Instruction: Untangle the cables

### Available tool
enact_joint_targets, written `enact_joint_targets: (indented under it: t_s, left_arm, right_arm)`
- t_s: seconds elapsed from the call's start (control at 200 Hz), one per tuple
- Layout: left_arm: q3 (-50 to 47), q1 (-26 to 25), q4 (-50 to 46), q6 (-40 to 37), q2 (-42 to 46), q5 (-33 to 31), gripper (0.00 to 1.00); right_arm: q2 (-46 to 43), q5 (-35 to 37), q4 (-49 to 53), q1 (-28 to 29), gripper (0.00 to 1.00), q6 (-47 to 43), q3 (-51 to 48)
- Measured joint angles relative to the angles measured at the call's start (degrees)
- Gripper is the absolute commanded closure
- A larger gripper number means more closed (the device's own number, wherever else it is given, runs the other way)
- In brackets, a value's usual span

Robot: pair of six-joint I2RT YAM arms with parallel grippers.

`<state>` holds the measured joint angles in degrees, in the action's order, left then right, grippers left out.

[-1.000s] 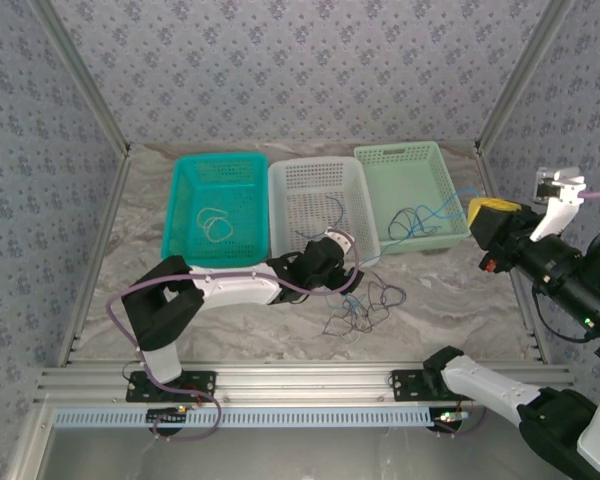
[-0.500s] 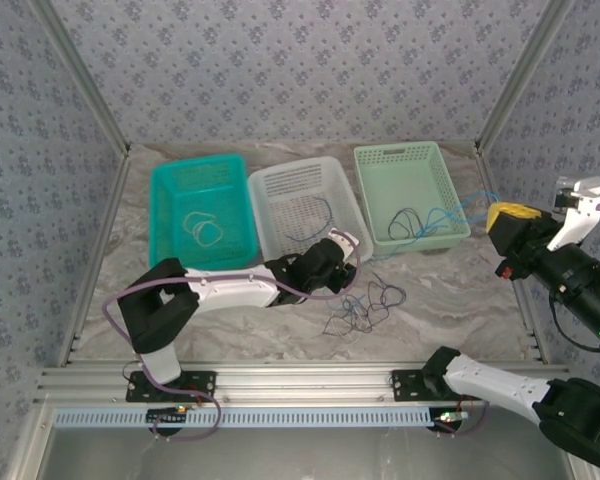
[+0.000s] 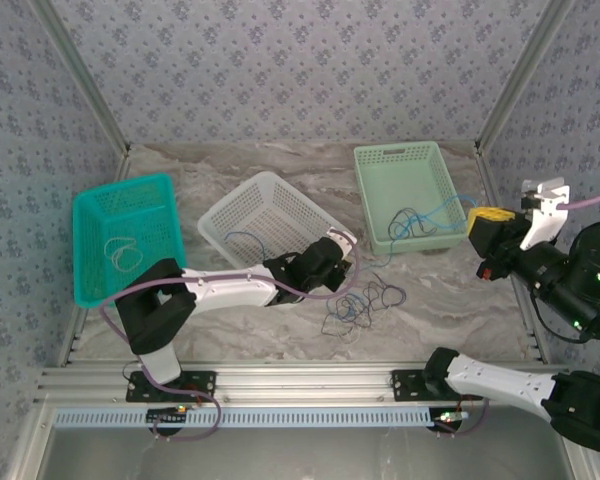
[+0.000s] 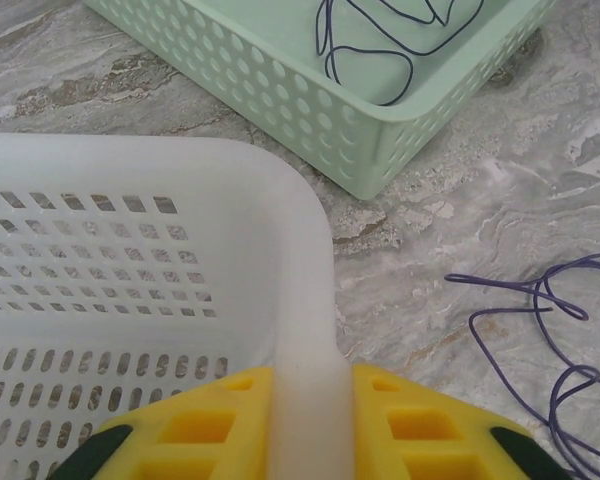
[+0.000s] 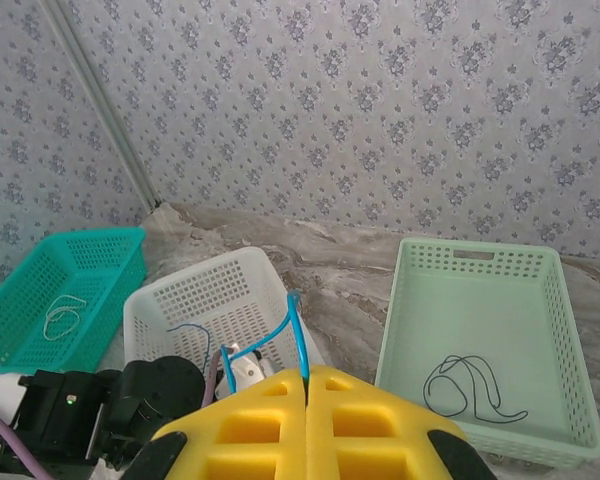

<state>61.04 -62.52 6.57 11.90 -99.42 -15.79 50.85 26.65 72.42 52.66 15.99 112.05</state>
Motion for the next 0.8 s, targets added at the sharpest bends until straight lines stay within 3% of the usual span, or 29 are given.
enact_joint_targets:
  t_s: [0.285,0.44,0.635,0.8]
  left_arm:
    - [0.02,0.02,1.29,-2.05,0.00,2.29,0.64]
    - [-0.26,0.04,2.51,-4.07,0.17,4.26,0.44]
    - [-1.27,0.04,2.40,-4.61,5.05,3.93,0.33]
    - [-1.27,0.28,0.42,-6.23,12.00,-0.81,0.39]
  right_arm:
    - [0.04,0.59,-1.51,0.00,1.00,0.02,-3.85]
    - [0.04,1.18,-1.70,0.00,1.00,0.04,-5.14]
    - [0.66,0.72,-3.65,0.00,1.00,0.04,-7.43]
    - [3.39,-1.86,-7.15,-0.72,1.00,-0.24,-7.78]
